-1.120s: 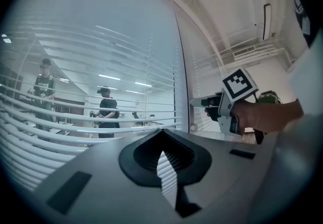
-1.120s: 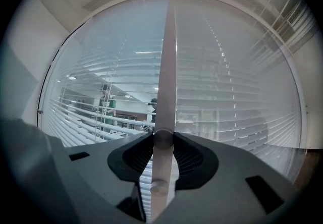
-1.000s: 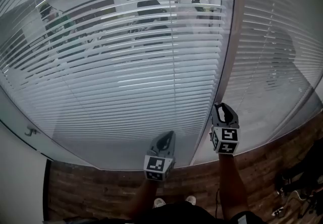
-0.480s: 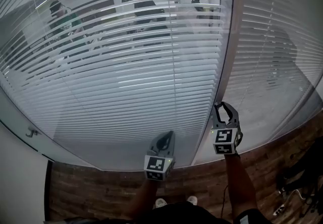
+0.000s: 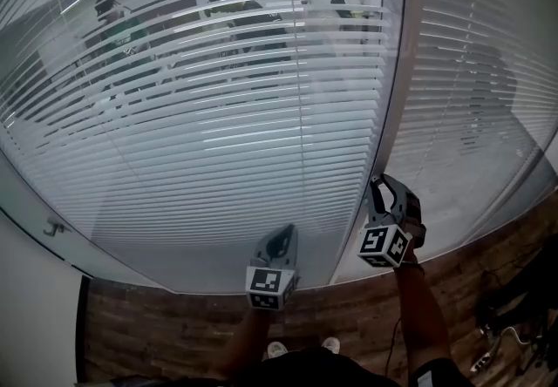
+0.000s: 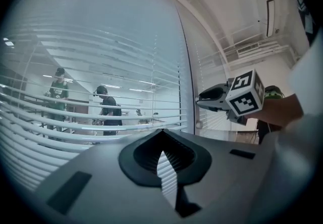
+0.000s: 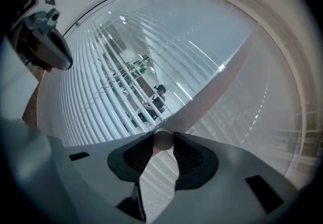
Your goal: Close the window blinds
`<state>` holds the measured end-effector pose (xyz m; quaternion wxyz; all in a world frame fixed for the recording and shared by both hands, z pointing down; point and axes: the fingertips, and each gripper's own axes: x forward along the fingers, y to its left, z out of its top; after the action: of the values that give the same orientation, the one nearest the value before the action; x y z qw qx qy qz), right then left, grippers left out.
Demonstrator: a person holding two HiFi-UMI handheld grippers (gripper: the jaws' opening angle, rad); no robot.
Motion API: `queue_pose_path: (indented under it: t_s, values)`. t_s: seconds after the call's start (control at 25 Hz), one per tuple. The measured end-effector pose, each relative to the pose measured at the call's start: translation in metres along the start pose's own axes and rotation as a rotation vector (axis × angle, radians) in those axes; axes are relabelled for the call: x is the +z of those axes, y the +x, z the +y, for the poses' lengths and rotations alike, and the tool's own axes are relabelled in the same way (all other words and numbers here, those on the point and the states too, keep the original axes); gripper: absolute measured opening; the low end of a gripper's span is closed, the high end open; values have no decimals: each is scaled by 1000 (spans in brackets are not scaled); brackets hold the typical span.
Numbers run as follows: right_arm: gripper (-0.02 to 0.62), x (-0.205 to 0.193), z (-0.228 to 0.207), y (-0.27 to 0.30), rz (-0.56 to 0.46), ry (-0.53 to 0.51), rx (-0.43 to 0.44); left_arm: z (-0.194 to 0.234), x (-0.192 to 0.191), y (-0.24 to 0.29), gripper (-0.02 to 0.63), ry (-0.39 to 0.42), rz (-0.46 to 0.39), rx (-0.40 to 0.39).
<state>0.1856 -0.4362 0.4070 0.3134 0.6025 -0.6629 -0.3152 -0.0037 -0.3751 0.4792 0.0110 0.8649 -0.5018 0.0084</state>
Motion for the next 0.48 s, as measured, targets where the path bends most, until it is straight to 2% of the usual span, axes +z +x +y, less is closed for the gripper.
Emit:
queue_pose_path:
  t_s: [0.24,0.48]
  values:
    - [127,-1,5,1,36,-250,-3,1,-2,-1,0,14,13,6]
    - [127,-3,8,2,45,-463,-51,0,3,-4,0,19,-3,2]
